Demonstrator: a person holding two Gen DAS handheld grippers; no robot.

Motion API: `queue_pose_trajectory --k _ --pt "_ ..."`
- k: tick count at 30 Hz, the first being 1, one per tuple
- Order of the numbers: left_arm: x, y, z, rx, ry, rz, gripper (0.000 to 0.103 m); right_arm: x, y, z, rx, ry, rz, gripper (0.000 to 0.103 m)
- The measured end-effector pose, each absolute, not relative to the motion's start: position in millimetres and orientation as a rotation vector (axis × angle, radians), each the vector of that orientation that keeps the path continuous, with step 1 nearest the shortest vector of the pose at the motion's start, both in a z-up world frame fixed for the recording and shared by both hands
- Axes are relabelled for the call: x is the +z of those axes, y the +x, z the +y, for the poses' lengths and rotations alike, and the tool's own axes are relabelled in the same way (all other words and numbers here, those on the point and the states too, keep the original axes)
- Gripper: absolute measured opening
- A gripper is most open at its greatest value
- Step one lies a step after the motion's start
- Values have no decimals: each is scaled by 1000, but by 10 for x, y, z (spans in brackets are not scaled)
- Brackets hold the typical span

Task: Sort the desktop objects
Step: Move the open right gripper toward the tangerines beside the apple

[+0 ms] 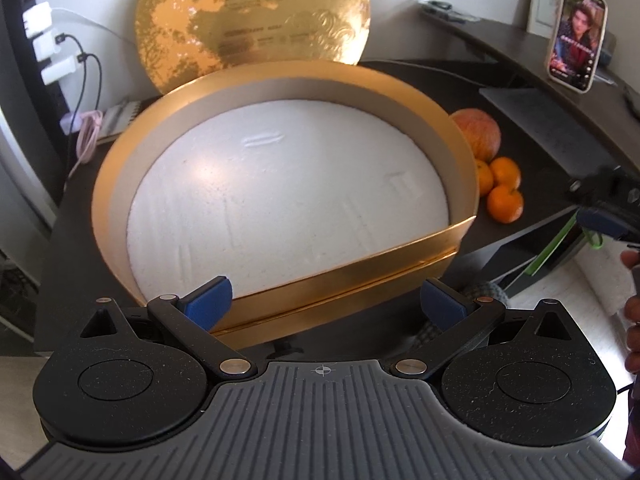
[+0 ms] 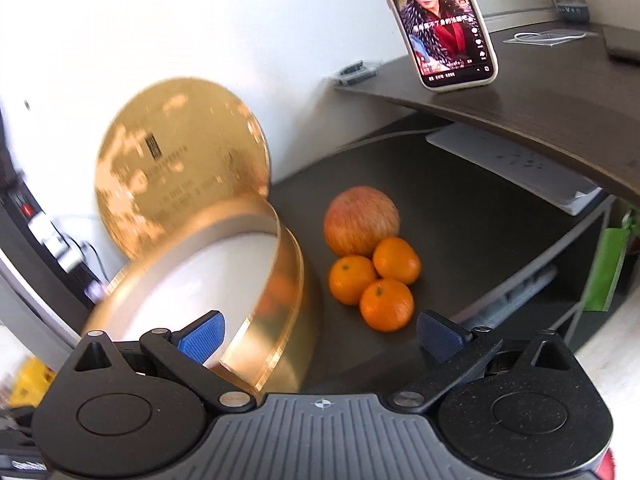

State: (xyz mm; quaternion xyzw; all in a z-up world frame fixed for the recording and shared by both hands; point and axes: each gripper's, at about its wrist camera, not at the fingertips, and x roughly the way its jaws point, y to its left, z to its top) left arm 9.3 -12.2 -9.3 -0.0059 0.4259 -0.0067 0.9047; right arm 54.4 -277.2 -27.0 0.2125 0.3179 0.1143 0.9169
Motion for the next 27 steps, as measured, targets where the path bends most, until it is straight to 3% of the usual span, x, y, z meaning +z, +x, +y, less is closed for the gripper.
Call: queue_pose_trajectory --k 9,25,27 --pt "-81 105 -155 -17 -16 766 103 -328 641 -2745 170 316 624 103" --pt "-116 366 -260 -56 52 814 103 -557 866 -2657 113 146 686 102" --pt "-136 410 -232 -40 36 824 98 -584 895 -2652 109 141 693 102"
